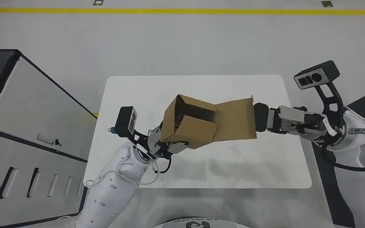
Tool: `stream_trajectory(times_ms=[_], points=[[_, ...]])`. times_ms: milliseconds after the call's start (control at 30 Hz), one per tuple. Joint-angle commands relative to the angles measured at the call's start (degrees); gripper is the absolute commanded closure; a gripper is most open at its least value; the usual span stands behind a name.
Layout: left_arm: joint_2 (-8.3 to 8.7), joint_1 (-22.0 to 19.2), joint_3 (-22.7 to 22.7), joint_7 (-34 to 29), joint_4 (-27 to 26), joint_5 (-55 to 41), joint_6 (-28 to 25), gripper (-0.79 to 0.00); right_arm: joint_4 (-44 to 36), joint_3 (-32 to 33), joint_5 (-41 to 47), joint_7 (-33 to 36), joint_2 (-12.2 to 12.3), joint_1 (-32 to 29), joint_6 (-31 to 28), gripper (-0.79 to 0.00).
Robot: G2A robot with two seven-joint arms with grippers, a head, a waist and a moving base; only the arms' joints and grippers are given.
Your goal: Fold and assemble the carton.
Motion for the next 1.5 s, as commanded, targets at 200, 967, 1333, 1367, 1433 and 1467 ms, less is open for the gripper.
stream_trajectory(times_ms=[200,967,1333,1367,1433,1467], points=[[-0.11,0.0,0.2,-0.6,-0.1,0.3,0.1,0.000,-0.6,-1.9,0.3,-1.2,-0.2,2.6,0.5,0.000],[-0.15,1.0,0.0,-2.2,-2.2,3.8,0.1,0.000,2.3,-11.6,-1.9,-0.4,-0.7,14.7,2.8,0.000],[0.04,1.5,-1.0,-3.2,-3.3,8.4,1.6,0.000,3.7,-16.0,-5.5,0.5,-0.9,21.7,6.5,0.000],[0.08,1.5,-1.3,-3.4,-3.5,9.1,1.8,0.000,3.7,-16.2,-5.9,0.7,-0.9,22.2,7.0,0.000],[0.13,1.8,-1.4,-3.2,-3.7,9.7,1.9,0.000,3.7,-16.6,-6.7,1.2,-0.8,23.1,7.8,0.000],[0.14,1.9,-1.4,-3.1,-3.7,9.8,1.9,0.000,3.7,-16.8,-6.9,1.3,-0.8,23.5,8.1,0.000]])
